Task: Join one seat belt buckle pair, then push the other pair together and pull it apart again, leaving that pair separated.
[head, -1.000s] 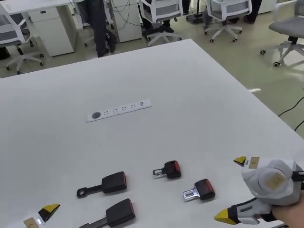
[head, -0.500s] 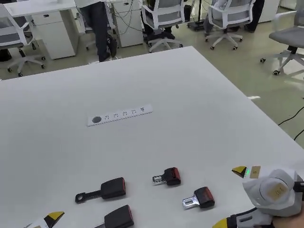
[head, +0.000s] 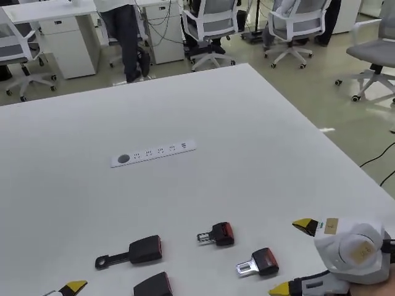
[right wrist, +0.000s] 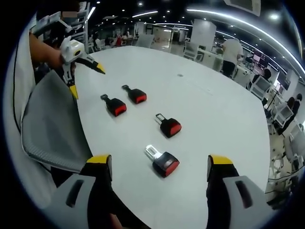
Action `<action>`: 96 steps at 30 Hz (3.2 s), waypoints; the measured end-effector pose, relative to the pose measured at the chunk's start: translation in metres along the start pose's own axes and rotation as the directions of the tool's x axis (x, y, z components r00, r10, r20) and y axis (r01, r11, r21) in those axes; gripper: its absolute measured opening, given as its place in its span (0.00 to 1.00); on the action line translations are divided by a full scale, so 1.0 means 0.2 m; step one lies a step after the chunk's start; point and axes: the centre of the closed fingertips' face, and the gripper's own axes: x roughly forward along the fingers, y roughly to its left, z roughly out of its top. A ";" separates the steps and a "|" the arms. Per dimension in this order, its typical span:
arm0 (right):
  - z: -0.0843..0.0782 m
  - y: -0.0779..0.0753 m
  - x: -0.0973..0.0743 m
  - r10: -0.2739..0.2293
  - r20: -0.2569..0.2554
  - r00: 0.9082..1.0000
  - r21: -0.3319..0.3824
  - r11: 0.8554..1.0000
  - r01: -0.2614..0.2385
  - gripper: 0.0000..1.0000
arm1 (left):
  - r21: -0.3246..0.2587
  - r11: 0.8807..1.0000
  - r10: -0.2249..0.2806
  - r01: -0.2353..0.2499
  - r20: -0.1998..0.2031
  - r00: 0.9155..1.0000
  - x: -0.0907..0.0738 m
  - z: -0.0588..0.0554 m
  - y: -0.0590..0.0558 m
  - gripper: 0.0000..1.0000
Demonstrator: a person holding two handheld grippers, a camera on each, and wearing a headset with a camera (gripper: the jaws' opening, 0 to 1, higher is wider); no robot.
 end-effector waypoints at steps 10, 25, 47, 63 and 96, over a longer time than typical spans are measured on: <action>-0.04 -0.01 0.14 0.054 -0.041 0.998 -0.102 0.993 -0.058 0.67 | 0.017 0.998 -0.055 0.056 -0.039 0.998 0.10 -0.05 0.03 0.84; -0.19 0.00 0.36 0.178 -0.203 0.963 -0.230 0.947 -0.223 0.49 | 0.143 0.975 -0.164 0.172 -0.066 0.984 0.32 0.10 0.00 0.66; -0.34 -0.05 0.47 0.271 -0.323 0.907 -0.239 0.904 -0.355 0.40 | 0.221 0.930 -0.262 0.293 -0.161 0.952 0.54 0.13 0.01 0.43; -0.34 -0.03 0.47 0.301 -0.345 0.889 -0.237 0.888 -0.393 0.37 | 0.280 0.888 -0.307 0.365 -0.230 0.924 0.57 0.10 -0.06 0.35; -0.36 -0.04 0.48 0.316 -0.347 0.883 -0.241 0.880 -0.409 0.36 | 0.290 0.878 -0.318 0.380 -0.239 0.917 0.59 0.09 -0.04 0.34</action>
